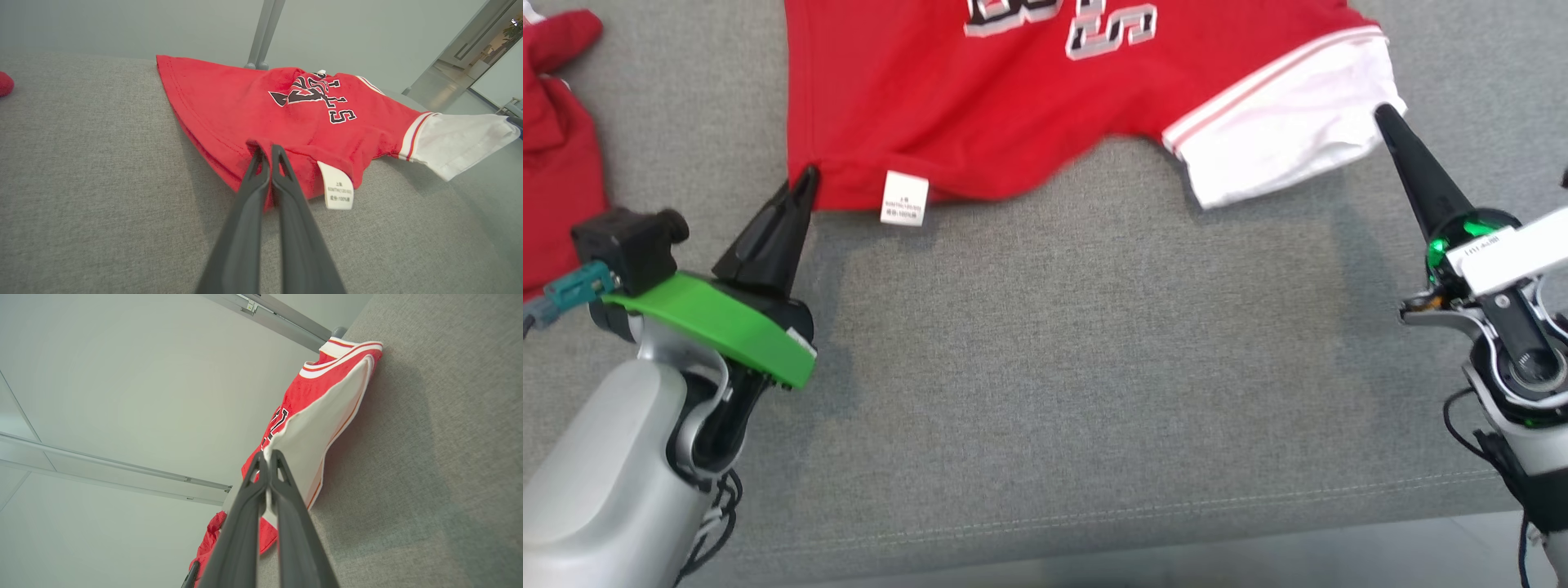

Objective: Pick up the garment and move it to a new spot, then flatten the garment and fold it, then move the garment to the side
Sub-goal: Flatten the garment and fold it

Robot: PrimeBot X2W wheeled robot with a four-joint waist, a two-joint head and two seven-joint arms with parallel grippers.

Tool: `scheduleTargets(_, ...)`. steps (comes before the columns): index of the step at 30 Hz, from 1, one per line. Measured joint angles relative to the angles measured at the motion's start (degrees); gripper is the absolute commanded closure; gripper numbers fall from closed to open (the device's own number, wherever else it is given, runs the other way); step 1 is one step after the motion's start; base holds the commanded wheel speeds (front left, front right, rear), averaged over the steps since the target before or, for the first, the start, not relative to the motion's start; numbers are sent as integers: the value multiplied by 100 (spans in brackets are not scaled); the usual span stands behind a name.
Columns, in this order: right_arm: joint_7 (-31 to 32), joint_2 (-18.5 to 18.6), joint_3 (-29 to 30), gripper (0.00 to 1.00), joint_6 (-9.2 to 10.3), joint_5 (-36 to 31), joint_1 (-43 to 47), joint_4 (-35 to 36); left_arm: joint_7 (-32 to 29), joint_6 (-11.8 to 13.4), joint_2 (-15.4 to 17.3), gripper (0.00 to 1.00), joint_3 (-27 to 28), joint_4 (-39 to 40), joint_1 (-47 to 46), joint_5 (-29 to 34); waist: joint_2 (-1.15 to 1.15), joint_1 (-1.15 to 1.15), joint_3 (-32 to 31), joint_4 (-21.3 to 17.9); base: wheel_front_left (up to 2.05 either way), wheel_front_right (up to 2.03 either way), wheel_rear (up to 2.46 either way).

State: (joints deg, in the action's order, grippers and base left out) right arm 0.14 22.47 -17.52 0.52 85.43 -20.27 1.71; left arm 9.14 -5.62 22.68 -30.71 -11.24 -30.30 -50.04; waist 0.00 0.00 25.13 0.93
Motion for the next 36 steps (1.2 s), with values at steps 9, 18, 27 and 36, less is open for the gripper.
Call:
scheduleTargets(9,-13,270,376,100,-1,382,1250,308,-163,-44,132,100,-9,64,817,-622,0,0,-745,-37,0,0,0)
scheduleTargets(18,343,533,274,100,187,879,2703,515,-491,-49,387,100,87,415,1193,-1048,0,0,-1300,-11,0,0,0)
scheduleTargets(27,504,714,244,100,147,1102,3671,572,-965,-52,783,100,-92,622,1610,-1137,0,0,-1243,49,0,0,0)
scheduleTargets(36,605,775,180,100,-21,1222,4194,648,-1323,-94,1032,100,-255,835,2006,-1366,0,0,-1116,110,0,0,0)
